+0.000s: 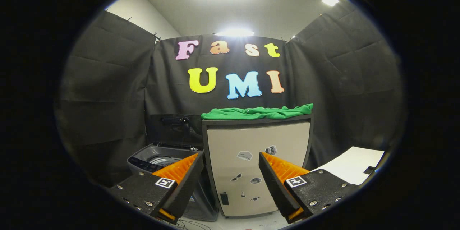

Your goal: Put the clothes into the washing machine and then close the washing machine lid.

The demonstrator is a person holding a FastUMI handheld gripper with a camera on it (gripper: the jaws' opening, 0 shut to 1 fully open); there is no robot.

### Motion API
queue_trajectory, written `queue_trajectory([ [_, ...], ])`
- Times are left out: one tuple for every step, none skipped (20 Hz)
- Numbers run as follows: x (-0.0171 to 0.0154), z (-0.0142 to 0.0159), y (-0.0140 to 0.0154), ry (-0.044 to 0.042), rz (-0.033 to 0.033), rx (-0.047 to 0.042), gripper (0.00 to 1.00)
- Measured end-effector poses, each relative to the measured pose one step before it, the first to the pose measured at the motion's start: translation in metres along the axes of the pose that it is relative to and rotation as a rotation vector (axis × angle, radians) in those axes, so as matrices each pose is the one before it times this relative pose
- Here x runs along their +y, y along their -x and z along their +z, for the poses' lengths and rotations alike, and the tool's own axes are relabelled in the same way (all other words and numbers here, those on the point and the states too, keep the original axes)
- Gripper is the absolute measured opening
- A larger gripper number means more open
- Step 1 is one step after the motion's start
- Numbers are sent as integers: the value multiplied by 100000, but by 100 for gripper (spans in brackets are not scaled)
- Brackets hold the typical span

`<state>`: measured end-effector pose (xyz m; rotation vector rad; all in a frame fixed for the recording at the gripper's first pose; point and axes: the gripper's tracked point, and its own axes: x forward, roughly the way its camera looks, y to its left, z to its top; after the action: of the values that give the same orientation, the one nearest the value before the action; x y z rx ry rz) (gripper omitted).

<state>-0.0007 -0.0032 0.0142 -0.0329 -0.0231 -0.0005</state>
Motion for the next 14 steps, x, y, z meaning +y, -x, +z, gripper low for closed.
queue_trajectory([
  [23,-10,53,300,112,-74,96],
  [31,12,4,129,84,154,96],
  [-24,-54,-47,-50,-98,246,96],
  [-8,201,9,-263,-186,-144,96],
  [-12,156,98,-124,-151,6,96],
  [84,286,46,13,129,-332,96],
  [134,462,45,287,161,-744,96],
  [89,395,-19,349,444,-653,96],
  [65,518,-128,273,210,-380,96],
  [-30,282,-180,110,-145,481,96],
  [27,308,-286,-567,373,388,96],
  [56,623,-331,-557,609,-80,96],
  [-129,745,-261,118,-121,-612,96],
  [-313,1019,-513,219,-227,-1536,96],
])
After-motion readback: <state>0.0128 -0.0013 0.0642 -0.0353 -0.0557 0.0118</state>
